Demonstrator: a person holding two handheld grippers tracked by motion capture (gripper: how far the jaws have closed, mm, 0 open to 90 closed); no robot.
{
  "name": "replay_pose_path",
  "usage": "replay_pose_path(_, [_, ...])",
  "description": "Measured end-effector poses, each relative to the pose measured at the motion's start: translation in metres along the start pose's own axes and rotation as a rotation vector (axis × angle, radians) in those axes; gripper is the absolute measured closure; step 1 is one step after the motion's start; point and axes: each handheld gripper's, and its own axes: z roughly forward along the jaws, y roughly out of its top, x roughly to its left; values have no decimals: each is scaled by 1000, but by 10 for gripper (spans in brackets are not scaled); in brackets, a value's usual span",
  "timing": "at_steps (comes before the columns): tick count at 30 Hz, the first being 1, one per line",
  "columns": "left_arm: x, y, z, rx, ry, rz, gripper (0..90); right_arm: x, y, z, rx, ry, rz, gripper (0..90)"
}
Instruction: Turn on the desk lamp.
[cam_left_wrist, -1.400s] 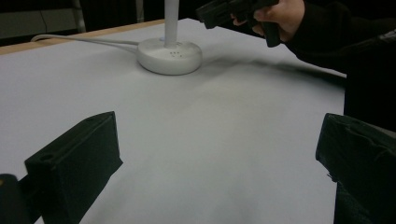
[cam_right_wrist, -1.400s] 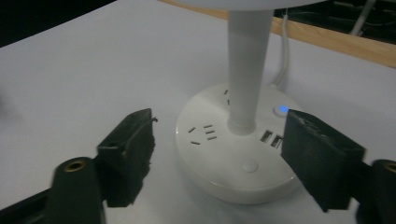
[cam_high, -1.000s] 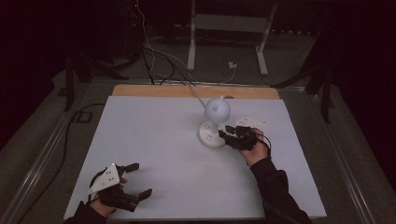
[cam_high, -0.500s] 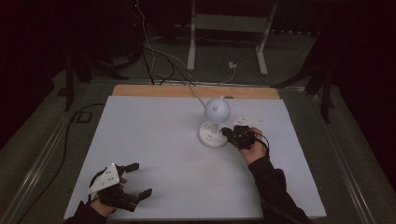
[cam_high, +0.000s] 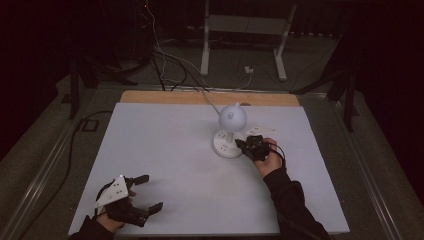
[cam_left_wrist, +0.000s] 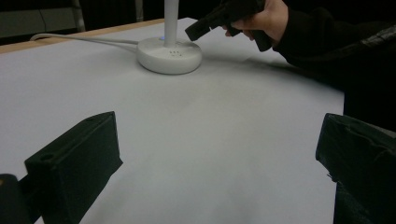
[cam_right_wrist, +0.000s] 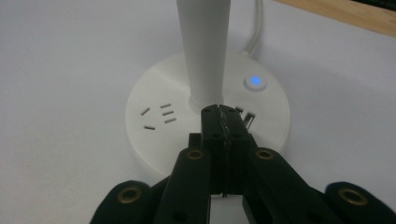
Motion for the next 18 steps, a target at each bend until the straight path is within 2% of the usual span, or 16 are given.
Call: replay_pose_path(18, [0,0,0,5,-2,0,4,1,-3,5,15,-7,-7,900])
